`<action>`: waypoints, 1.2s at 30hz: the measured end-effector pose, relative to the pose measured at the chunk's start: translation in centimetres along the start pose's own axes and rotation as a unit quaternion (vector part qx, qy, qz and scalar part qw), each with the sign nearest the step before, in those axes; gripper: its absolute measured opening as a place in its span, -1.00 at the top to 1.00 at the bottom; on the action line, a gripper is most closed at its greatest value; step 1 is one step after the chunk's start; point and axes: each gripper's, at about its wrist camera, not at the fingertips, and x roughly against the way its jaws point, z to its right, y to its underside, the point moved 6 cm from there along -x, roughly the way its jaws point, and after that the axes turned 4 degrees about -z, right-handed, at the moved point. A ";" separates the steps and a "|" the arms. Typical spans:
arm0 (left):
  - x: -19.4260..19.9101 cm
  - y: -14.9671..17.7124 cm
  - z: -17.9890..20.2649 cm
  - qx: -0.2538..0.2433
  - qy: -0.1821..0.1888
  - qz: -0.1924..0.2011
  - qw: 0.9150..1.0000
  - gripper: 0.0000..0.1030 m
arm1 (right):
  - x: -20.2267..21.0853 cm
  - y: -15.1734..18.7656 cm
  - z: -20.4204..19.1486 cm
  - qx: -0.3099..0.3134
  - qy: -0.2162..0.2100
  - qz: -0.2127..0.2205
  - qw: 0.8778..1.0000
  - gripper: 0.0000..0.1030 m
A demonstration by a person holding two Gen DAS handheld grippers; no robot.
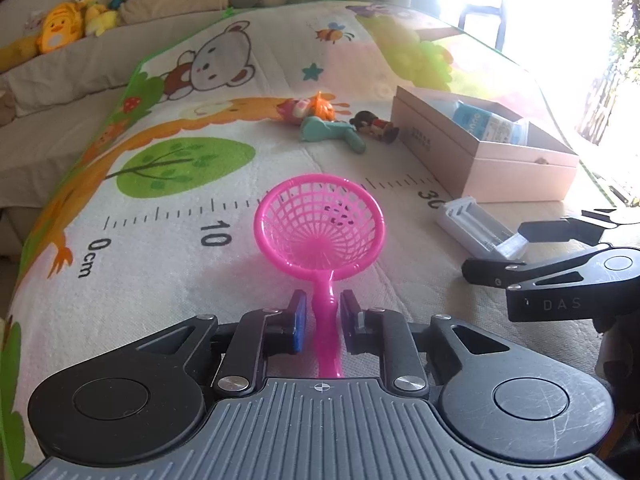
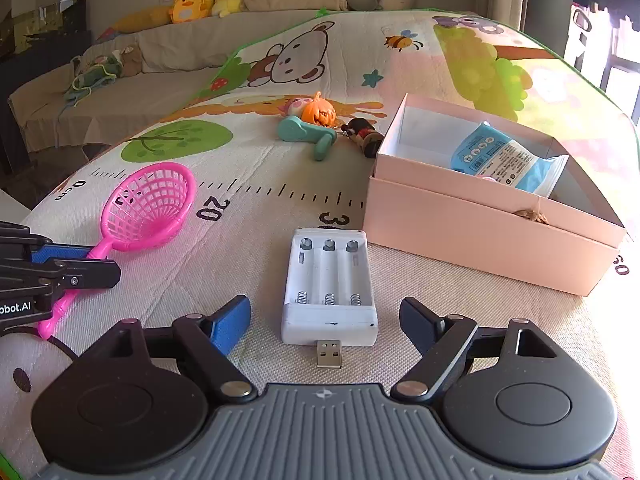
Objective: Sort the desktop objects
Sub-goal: 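Grasp the pink toy net handle with the left gripper while right holds battery holder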
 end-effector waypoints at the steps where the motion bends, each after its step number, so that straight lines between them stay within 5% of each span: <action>1: -0.1 -0.1 -0.2 0.001 -0.006 0.000 1.000 0.36 | 0.1 0.0 0.0 0.001 0.000 0.000 1.000 -0.63; 6: 0.0 -0.2 -1.2 -0.002 -0.039 0.002 0.999 -0.06 | 0.3 0.2 -0.9 0.011 -0.030 -0.010 0.999 -0.71; 13: 0.3 -0.4 -2.7 0.017 -0.060 -0.003 0.998 -0.38 | -0.6 -0.8 -3.3 0.053 -0.076 -0.006 0.996 -0.72; 18: 0.5 -0.5 -3.4 0.024 -0.064 -0.007 0.998 -0.52 | -1.1 -1.7 -3.7 0.063 -0.084 0.005 0.994 -0.08; 21: 0.8 -0.3 -3.3 0.018 -0.049 -0.002 0.999 -0.69 | -0.7 -1.4 -3.1 0.057 -0.081 0.006 0.995 0.04; 36: -3.9 -4.7 2.0 -0.024 -0.014 -0.029 0.999 -0.85 | 1.2 0.3 -0.2 0.034 -0.055 0.001 0.998 -0.03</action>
